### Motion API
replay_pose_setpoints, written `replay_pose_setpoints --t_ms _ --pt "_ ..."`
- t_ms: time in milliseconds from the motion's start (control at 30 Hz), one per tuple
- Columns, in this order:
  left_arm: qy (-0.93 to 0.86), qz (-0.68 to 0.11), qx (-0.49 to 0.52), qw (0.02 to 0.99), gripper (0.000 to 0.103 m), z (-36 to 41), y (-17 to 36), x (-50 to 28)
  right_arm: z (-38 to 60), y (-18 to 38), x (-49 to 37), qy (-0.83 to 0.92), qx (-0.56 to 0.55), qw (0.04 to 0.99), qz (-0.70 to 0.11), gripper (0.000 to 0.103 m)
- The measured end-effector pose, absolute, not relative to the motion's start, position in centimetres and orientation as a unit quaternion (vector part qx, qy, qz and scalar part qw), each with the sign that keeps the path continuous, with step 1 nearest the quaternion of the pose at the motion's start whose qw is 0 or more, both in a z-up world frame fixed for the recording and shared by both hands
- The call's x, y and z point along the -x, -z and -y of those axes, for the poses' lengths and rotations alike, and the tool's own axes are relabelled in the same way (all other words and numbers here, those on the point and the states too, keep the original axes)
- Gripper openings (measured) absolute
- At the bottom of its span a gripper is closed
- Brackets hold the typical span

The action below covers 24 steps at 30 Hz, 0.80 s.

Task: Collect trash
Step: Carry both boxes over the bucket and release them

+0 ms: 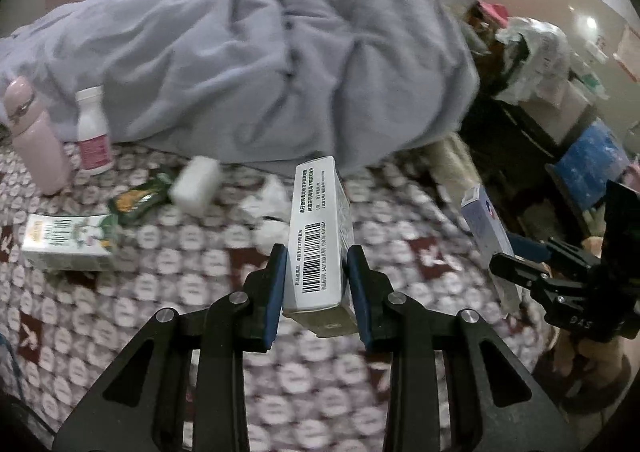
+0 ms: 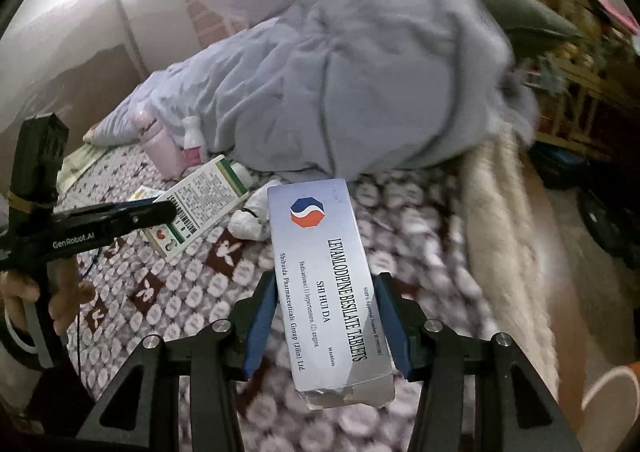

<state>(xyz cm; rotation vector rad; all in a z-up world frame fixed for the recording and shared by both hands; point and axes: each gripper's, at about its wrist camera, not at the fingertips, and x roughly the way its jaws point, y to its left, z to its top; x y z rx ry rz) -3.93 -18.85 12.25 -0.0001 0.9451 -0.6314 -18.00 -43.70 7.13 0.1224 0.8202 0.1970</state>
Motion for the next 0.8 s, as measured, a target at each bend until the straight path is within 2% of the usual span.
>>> replay_pose_setpoints --t_ms 367,800 --pt "0.407 -0.426 -0.052 0.806 0.028 31.2 -13.4 11.4 53.4 -8.2 26.8 0.016 -0.101 0.916 -0.387 0.048" --pt "0.493 -0.415 -0.115 0.756 0.028 44.6 -12.5 18.6 64.1 -6.8 35.6 0.158 -0.143 0.896 -0.39 0.049"
